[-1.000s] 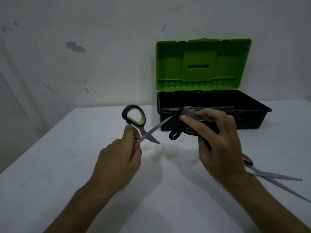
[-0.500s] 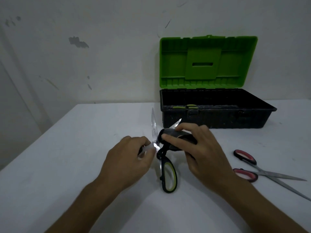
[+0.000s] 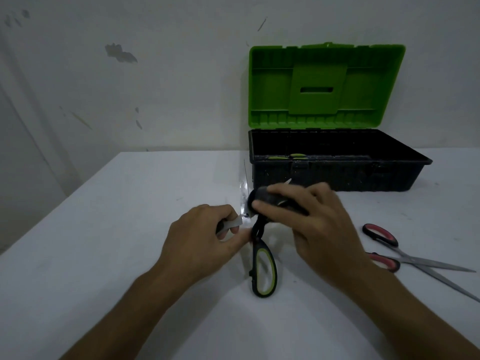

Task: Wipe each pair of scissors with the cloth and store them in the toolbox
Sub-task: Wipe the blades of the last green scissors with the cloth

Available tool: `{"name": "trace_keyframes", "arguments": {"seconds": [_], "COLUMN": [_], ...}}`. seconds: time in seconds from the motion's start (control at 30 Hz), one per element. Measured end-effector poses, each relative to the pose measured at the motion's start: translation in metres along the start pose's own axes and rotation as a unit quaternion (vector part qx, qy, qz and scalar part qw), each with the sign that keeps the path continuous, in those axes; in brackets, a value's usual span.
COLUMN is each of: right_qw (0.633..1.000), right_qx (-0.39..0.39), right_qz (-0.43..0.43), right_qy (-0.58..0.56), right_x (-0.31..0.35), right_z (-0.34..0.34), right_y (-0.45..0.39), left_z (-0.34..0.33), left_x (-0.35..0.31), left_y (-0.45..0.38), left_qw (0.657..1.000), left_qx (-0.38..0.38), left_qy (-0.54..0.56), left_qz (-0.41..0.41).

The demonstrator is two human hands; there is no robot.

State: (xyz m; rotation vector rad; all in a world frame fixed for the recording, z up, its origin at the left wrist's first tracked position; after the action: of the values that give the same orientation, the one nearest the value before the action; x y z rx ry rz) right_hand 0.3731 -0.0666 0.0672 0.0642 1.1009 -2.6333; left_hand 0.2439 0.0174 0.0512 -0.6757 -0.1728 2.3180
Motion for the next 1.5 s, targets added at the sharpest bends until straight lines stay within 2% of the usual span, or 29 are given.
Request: {"name": "trace_keyframes", "arguments": {"seconds": [0.1,0.3,0.4,0.47,0.53,0.67,0.8,0.9,1.0,1.13,1.23,1.33,1.4,1.5], "right_qw": [0.999,0.99,0.992,0.998,0.998,0.989,0.974,0.972,0.981,0.983,0.972,0.964,0.966,0.976], "right_qx": [0.032,-0.039,-0.051,-0.013,0.017,-0.017,-0.048,-0.023,0.047,-0.003,-0.053,-0.085,-0.076,-0.007], "right_qz": [0.007,-0.134,-0.111,-0.063,-0.051,-0.145,-0.207,-0.179,-0.116,-0.147,-0.201,-0.216,-0.209,-0.185], "right_qy": [-0.005,-0.001,-0.027,-0.029,-0.022,-0.006,-0.082,-0.15,-0.147,-0.112,-0.11,-0.133,-0.135,-0.114], "right_x": [0.003,-0.048,-0.026,-0.004,-0.002,-0.041,-0.054,-0.029,-0.004,-0.032,-0.054,-0.053,-0.045,-0.032], "right_z": [-0.015,0.006,0.012,0.002,-0.008,0.0,0.013,0.009,-0.011,-0.003,0.01,0.018,0.014,-0.004], "right_y": [-0.002,0.007,0.002,-0.004,-0.005,0.001,0.009,0.003,-0.003,0.0,0.008,0.011,0.008,0.002], "left_z": [0.001,-0.004,-0.006,-0.005,-0.003,-0.002,-0.007,-0.009,-0.009,-0.006,-0.008,-0.01,-0.01,-0.009], "left_x": [0.001,0.008,0.005,0.002,0.0,0.003,0.005,0.003,-0.003,-0.004,-0.002,0.0,0.0,0.002], "left_y": [0.001,0.0,0.001,0.001,0.002,0.0,0.0,0.002,0.002,0.002,0.002,0.001,0.0,0.001], "left_qw": [1.0,0.999,1.0,1.0,1.0,0.999,0.998,0.999,0.999,0.999,0.999,0.998,0.998,0.999], "left_qx": [-0.01,-0.002,0.001,-0.001,-0.01,-0.005,0.017,0.017,0.012,-0.007,-0.007,-0.002,-0.002,-0.004], "left_qy": [-0.008,0.033,0.025,0.017,0.01,0.031,0.062,0.041,0.04,0.038,0.047,0.057,0.055,0.044], "left_qz": [-0.011,0.004,0.011,0.005,-0.006,-0.007,0.017,0.032,0.013,-0.022,-0.024,-0.013,-0.007,0.007]}}
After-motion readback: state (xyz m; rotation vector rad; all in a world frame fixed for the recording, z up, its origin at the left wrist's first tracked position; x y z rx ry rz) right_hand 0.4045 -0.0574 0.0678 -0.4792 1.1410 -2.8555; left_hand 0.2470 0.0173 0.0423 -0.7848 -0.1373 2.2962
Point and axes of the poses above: each hand's wrist, its own y-axis away from the middle knuckle, its own z-axis out of the back of the hand, x = y × z, the point moved 10 cm from there along -y, towards the middle knuckle, and after that the axes turned 7 degrees about x, right-handed, at the moved point
